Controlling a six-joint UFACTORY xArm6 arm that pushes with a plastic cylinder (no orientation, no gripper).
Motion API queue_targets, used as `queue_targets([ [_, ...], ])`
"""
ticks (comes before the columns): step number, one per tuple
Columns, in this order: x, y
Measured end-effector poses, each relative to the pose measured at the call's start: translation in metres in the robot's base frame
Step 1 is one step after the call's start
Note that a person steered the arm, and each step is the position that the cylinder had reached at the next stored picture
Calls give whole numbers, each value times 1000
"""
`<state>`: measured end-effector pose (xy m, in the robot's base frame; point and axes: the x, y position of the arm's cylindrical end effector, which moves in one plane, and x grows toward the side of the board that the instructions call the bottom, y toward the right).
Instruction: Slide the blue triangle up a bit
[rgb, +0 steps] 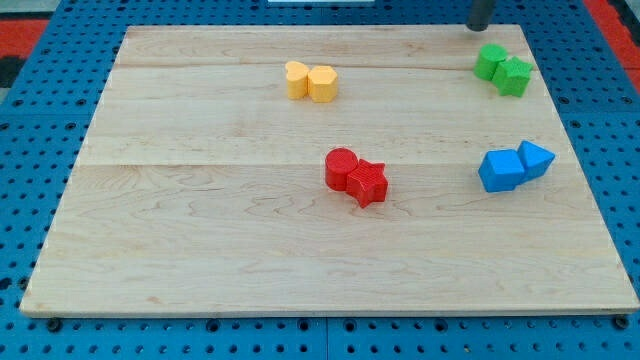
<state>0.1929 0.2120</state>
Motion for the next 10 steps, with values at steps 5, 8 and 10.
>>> queue_targets([
  [5,143,-65],
  [8,206,68],
  [10,278,85],
])
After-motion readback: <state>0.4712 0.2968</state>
